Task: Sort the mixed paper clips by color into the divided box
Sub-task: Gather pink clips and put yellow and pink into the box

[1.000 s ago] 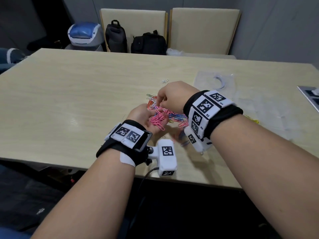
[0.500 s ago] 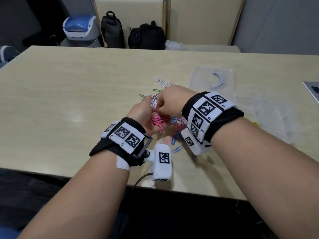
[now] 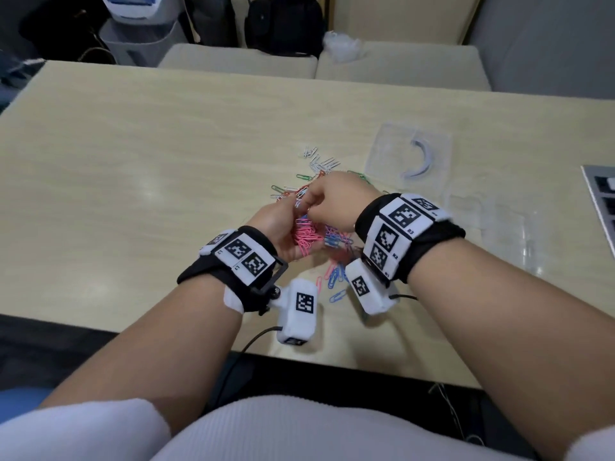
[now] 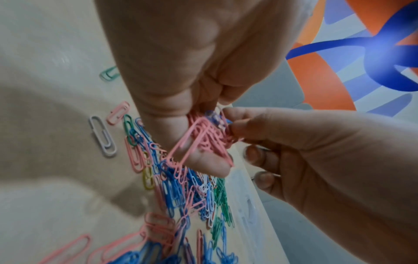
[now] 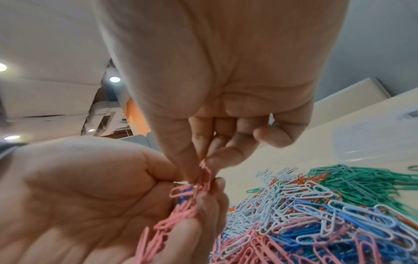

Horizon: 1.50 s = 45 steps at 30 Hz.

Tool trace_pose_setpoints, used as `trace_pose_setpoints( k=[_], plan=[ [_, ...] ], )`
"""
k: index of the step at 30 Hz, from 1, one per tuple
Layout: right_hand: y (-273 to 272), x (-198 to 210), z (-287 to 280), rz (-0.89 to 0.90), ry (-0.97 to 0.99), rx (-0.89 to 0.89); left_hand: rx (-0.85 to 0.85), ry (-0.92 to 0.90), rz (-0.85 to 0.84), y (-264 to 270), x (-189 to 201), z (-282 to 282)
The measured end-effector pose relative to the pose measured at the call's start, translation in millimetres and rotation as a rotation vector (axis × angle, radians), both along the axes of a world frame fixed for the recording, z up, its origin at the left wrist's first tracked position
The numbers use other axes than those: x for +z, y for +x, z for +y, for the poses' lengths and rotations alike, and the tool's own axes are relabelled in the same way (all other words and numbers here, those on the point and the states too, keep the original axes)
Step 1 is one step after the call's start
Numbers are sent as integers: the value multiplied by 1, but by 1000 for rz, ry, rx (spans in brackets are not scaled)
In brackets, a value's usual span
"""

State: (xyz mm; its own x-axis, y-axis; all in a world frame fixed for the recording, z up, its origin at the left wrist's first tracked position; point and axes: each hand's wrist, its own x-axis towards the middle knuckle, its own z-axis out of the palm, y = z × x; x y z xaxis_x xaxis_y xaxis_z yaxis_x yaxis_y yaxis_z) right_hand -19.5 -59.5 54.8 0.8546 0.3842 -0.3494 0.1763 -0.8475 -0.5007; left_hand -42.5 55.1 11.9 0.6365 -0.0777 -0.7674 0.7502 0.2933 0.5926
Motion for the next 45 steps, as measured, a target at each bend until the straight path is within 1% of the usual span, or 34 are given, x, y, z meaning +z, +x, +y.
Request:
trace_pose_setpoints(
  k=[3, 6, 8, 12, 16, 18, 21, 23, 27, 29, 33, 35, 40, 42, 45],
  plan=[
    [0, 5, 1, -3, 56, -74, -33, -38, 28, 0, 6, 2],
    [-5, 6, 2, -33, 151, -162, -47, -32, 77, 0, 9, 5],
    [-6, 4, -1, -65, 179, -242, -75, 1, 99, 2, 13, 10],
    [-9, -7, -14, -65, 96, -314, -158, 120, 75, 6, 13, 23],
    [-15, -21, -28, -2, 117, -386, -214, 143, 74, 8, 10, 25],
    [-14, -25, -34, -18, 58, -401, -218, 142, 74, 9, 8, 24],
    [-10, -29, -46, -36, -163, -335, -203, 133, 85, 11, 8, 23],
    [-9, -31, -52, -37, -255, -281, -180, 131, 91, 13, 7, 25],
    [-15, -33, -41, -12, -240, -44, -140, 156, 117, 15, 3, 34],
    [-20, -36, -34, 3, -281, 61, -129, 151, 135, 15, 2, 37],
    [-25, -49, -31, -69, -423, 186, -115, 155, 147, 14, 3, 34],
    [-25, -53, -36, -93, -455, 224, -104, 156, 144, 12, 4, 30],
    [-24, -54, -44, -96, -434, 254, -95, 167, 155, 5, 1, 19],
    [-24, -50, -47, -83, -349, 215, -87, 177, 166, 2, 0, 15],
    [-21, -37, -41, -92, -160, 158, -106, 172, 176, 2, -3, 6]
  ],
)
